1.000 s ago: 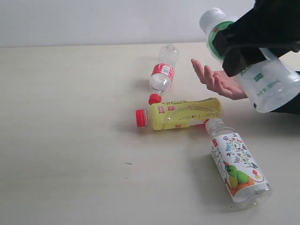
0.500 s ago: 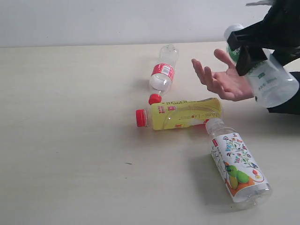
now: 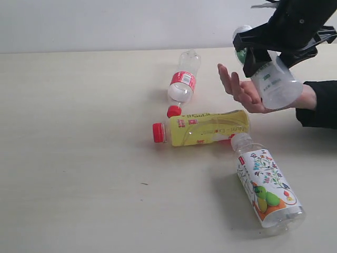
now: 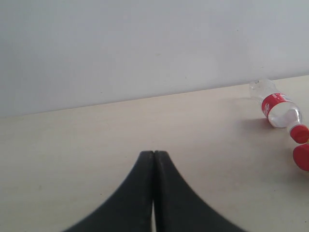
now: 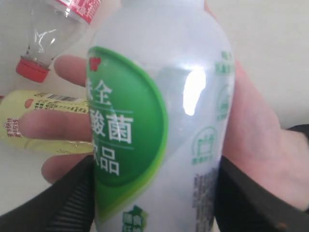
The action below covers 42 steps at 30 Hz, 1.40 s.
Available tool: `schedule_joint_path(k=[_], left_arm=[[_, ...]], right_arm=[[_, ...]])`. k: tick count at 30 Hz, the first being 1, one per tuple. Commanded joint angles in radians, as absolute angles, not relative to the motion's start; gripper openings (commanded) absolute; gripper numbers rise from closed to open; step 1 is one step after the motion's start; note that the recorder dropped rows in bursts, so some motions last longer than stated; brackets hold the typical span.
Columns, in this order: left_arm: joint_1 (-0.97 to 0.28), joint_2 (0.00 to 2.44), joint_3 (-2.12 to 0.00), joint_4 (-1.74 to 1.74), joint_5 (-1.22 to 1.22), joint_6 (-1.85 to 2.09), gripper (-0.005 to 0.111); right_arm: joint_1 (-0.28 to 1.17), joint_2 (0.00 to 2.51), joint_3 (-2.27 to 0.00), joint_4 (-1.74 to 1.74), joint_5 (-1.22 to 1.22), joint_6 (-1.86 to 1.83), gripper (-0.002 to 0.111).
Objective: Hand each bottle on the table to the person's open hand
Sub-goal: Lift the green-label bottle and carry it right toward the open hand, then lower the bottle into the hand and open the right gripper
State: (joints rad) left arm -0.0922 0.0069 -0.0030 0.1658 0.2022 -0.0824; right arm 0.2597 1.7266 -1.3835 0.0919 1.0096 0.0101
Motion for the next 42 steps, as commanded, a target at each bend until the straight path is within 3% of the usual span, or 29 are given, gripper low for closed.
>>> schedule_joint_path(k=[1,15,20,26,29,33,42], left_arm=[[-0.089,0.000,0.000,0.169,0.194,-0.080,0.000],[-0.089,0.000,0.000,0.169,0.194,-0.080,0.000],[-0.089,0.000,0.000,0.169,0.194,-0.080,0.000],[-0.089,0.000,0.000,0.169,0.194,-0.080,0.000],[-0.089,0.000,0.000,0.169,0.194,-0.080,0.000],[-0.089,0.000,0.000,0.169,0.194,-0.080,0.000],[-0.089,0.000,0.000,0.169,0.194,-0.080,0.000]], right_arm=[[0.253,1.767,-1.395,0.089,1.023,0.000,0.000],[0.253,1.825,-1.395,0.068,0.995,0.000,0.001],[0.253,1.827,-1.395,0.068,0.995,0.000,0.020],[0.253,1.827,-1.395,0.068,0.995,0.000,0.055],[0.253,1.827,-1.395,0.068,0.995,0.000,0.067],[0.255,1.827,-1.395,0.068,0.995,0.000,0.073],[0.255,1.827,-1.395,0.068,0.995,0.000,0.073]])
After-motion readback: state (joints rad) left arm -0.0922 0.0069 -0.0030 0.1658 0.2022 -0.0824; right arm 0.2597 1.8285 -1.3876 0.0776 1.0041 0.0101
